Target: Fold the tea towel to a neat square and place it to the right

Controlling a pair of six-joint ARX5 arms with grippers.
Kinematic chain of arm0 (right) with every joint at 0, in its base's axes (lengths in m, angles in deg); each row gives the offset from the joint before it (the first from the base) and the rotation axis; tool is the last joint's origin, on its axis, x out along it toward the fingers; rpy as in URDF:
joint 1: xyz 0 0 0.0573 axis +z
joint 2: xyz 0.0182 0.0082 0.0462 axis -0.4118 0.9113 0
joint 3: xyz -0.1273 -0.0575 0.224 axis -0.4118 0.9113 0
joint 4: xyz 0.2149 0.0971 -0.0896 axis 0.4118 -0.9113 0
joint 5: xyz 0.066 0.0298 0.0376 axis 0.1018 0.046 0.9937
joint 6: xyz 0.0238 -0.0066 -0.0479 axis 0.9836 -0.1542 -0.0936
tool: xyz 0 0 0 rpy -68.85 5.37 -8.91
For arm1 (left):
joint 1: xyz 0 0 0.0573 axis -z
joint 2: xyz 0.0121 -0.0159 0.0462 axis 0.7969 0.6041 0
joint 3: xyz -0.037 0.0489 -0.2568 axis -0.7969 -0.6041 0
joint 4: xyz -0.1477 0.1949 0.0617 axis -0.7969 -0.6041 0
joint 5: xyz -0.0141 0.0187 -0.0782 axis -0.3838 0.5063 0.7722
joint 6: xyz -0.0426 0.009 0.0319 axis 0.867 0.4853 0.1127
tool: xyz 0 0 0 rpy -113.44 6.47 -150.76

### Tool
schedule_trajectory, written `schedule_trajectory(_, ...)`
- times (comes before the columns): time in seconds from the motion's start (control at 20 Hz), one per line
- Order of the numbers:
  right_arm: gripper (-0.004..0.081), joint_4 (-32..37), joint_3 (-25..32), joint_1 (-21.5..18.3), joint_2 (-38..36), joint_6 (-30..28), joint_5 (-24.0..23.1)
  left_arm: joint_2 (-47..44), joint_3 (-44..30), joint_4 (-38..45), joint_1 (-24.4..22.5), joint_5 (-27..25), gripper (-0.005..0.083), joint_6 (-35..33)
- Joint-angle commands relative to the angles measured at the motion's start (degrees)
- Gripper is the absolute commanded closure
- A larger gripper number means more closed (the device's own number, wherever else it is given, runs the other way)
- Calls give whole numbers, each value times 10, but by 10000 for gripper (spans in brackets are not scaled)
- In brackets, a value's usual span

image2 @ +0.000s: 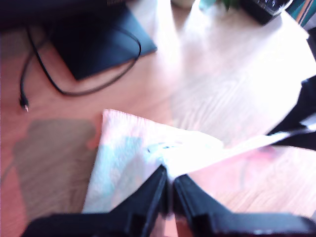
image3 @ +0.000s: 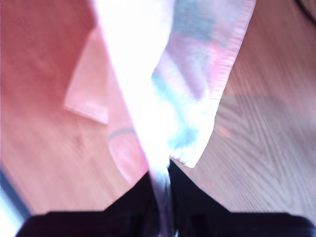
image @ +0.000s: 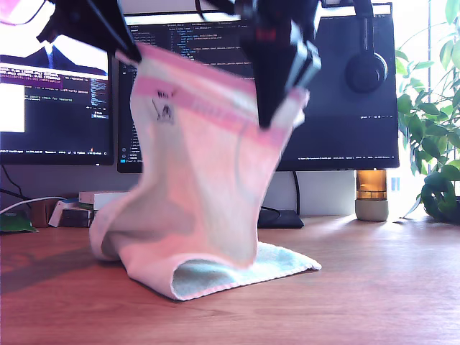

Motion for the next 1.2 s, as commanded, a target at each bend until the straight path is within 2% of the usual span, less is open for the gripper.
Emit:
schedule_trajectory(0.0,782,9,42,-10,-37,17,-12,-10,-21,37,-14,-2,797,-3)
schedule_trajectory(0.25,782,56,134,-11,-125,62,-13,-36,-86,103,-12,19,797,-3)
schedule_trajectory(0.5,782,89,224,1,-202,118,-15,-89,-169,128,0,49,797,1)
schedule_trajectory(0.65,782,91,231,33,-214,152,-24,-147,-209,121,28,52,797,24)
schedule_trajectory(0.9,782,50,231,113,-225,171,-58,-251,-221,38,62,49,797,54)
schedule_trajectory(1.15,782,-3,231,151,-265,195,-72,-279,-221,-30,93,49,797,64)
